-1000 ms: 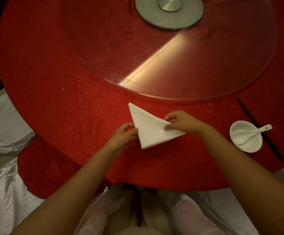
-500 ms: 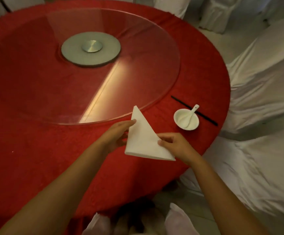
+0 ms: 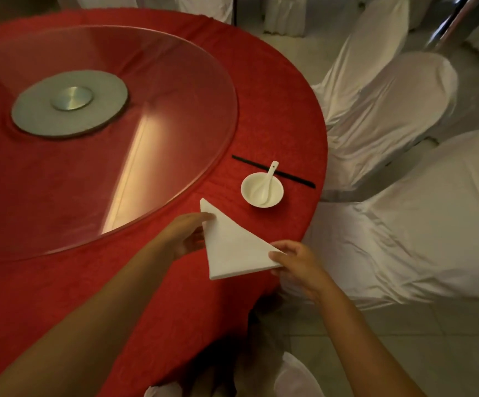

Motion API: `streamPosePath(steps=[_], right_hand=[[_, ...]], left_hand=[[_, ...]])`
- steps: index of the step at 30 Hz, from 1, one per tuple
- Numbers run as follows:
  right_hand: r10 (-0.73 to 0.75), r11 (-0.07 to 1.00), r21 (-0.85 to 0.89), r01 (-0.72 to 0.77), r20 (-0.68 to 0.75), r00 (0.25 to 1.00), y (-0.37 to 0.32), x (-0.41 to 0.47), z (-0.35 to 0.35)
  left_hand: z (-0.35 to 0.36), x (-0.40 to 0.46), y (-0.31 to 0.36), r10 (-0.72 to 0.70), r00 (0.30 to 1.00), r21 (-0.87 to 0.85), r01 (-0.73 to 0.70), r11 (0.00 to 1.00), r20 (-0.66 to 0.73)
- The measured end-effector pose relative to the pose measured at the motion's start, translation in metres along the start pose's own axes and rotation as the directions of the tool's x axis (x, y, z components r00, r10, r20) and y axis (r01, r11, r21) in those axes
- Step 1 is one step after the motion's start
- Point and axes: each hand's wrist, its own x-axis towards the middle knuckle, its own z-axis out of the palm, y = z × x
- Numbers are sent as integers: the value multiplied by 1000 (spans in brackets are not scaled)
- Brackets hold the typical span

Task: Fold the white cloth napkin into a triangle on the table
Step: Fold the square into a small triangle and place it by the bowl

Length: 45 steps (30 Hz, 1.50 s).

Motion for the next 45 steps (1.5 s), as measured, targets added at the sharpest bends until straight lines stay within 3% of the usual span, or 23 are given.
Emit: streamPosePath(steps=[7, 15, 20, 24, 30, 33, 35, 36, 38, 40, 42, 45], right_hand=[[47, 997, 67, -44, -43, 998, 7, 48, -16], [71, 996, -47, -77, -113, 991, 39, 98, -13], [-57, 968, -252, 14, -167, 984, 43, 107, -10], [-175, 880, -470, 68, -187, 967, 43, 109, -14], [-265, 748, -658, 82, -183, 947, 43, 107, -16], [-300, 702, -706, 95, -172, 938, 44, 106, -15], [-362, 653, -747, 129, -158, 919, 43, 103, -14], [-421, 599, -782, 171, -126, 898, 43, 102, -14], [-556, 394, -875, 282, 17, 831, 45, 98, -11], [-600, 145, -915, 375, 220, 769, 49, 95, -8], [-543, 8, -906, 423, 351, 763, 53, 94, -5], [-413, -51, -910, 410, 393, 821, 58, 91, -4]], left_hand=[[18, 49, 13, -27, 990, 43, 34, 998, -141], [19, 99, -1, -102, 949, 127, 145, 981, -298], [17, 112, -6, -13, 933, 217, 97, 971, -359], [20, 122, -6, 37, 929, 241, 57, 969, -368], [26, 130, -12, 263, 900, 506, -55, 861, -348], [26, 126, -14, 399, 849, 563, -151, 813, -347], [25, 116, -16, 548, 784, 664, -248, 706, -290], [24, 109, -18, 626, 753, 742, -301, 599, -201], [19, 95, -27, 697, 714, 866, -390, 313, 70], [17, 83, -39, 594, 738, 903, -427, 41, 322], [17, 78, -51, 419, 794, 896, -416, -154, 440], [18, 79, -63, 295, 857, 901, -362, -237, 422]])
